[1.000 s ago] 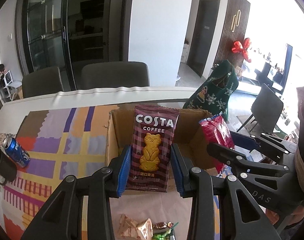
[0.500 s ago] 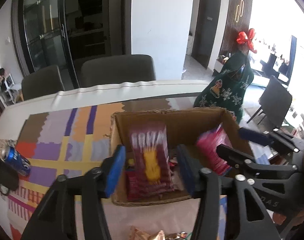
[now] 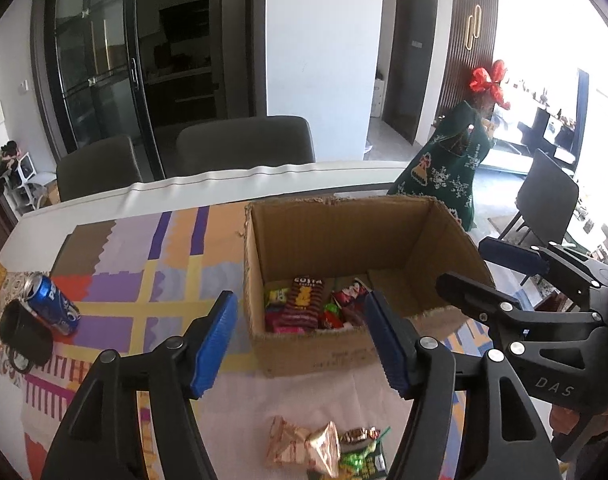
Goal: Organize snacks
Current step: 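Move both open tools back to the remaining snacks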
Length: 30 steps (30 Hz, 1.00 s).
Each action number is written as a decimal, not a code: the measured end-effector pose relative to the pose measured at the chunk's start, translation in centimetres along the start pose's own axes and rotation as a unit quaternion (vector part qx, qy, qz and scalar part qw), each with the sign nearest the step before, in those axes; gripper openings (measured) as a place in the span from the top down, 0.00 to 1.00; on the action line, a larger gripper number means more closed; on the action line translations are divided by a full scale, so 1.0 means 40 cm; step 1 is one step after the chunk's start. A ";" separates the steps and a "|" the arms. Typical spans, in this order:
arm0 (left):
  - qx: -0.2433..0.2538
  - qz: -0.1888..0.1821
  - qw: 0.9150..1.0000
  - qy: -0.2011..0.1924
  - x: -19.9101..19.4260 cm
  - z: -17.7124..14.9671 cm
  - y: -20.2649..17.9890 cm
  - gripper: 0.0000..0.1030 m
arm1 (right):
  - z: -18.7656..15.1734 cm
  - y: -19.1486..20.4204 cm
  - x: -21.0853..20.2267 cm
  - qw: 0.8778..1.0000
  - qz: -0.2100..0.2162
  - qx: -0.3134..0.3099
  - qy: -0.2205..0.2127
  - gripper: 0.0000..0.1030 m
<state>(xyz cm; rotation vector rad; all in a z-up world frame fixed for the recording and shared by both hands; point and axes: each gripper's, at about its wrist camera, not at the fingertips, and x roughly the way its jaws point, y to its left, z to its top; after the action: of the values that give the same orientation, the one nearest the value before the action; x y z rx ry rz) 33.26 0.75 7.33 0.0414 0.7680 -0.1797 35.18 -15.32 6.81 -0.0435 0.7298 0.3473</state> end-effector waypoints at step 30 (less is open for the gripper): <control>0.011 -0.017 0.997 0.070 -0.022 -0.282 0.045 0.31 | -0.275 0.187 -0.005 0.989 0.062 -0.080 0.109 0.40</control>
<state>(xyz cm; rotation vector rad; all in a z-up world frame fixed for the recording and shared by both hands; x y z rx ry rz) 25.20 3.81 -0.22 0.0626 0.9059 -0.2203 25.51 -10.07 -0.66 -0.1914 0.9212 0.5257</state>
